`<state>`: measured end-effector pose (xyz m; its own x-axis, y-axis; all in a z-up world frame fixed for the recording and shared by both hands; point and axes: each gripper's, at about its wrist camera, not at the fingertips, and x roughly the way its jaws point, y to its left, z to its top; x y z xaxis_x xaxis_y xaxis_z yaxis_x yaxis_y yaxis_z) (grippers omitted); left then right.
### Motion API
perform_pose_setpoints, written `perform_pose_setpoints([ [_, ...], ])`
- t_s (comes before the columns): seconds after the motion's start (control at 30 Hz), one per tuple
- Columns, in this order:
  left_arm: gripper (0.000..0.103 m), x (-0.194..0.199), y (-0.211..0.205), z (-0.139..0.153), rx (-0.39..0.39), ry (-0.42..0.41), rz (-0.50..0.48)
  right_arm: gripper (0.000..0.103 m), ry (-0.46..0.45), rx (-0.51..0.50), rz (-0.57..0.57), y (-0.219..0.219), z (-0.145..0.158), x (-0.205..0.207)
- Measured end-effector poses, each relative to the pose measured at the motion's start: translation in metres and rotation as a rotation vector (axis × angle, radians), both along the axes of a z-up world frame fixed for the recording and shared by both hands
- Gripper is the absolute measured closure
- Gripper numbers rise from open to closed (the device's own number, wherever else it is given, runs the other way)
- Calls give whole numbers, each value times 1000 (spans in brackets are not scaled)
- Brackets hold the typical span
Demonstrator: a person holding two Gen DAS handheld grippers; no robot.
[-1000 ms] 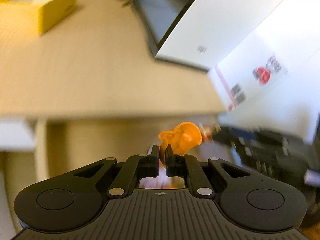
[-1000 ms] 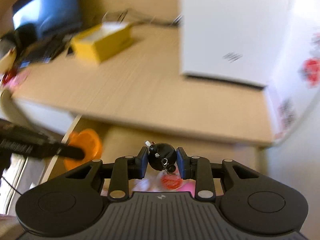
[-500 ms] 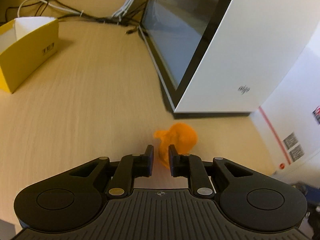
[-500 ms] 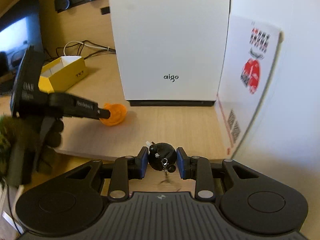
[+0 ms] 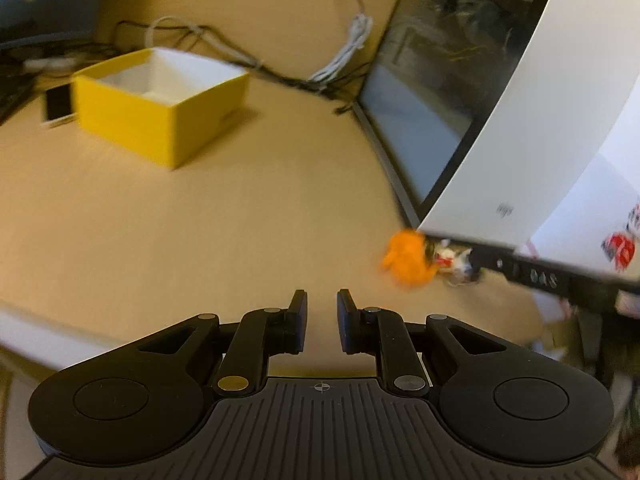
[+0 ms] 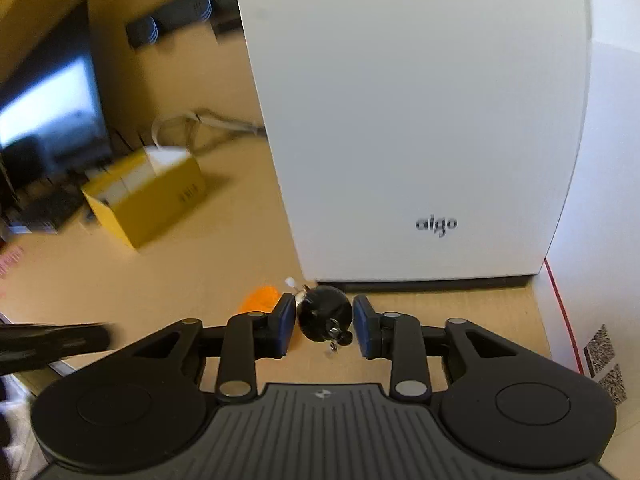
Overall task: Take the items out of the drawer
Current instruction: 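Place the orange toy on the desktop with the left tool while right tool places the keychain figure beside it, then grasp the yellow pudding toy in the drawer with the right tool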
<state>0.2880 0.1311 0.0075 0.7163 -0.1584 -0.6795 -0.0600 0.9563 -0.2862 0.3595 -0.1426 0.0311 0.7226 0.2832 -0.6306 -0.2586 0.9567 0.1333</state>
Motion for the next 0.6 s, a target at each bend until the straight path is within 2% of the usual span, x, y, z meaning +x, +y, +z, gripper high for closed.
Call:
perform_pose_setpoints([
  [0.07, 86, -15, 6, -5, 5, 43, 6, 57, 16, -17, -9, 3, -10, -1],
  [0.23, 86, -36, 6, -15, 11, 129, -44, 57, 87, 37, -14, 0, -25, -19],
  [0.33, 86, -39, -1, -25, 23, 197, -131, 56, 100, 47, 5, 3, -20, -29],
  [0.43, 86, -37, -14, -41, 43, 268, -200, 51, 115, 50, 8, 4, -13, -37],
  [0.53, 86, -31, -29, -56, -19, 338, -287, 49, 149, 72, 45, 3, -12, -47],
  [0.6, 86, -24, -43, -64, -22, 382, -364, 49, 168, 55, 72, 1, -15, -55],
])
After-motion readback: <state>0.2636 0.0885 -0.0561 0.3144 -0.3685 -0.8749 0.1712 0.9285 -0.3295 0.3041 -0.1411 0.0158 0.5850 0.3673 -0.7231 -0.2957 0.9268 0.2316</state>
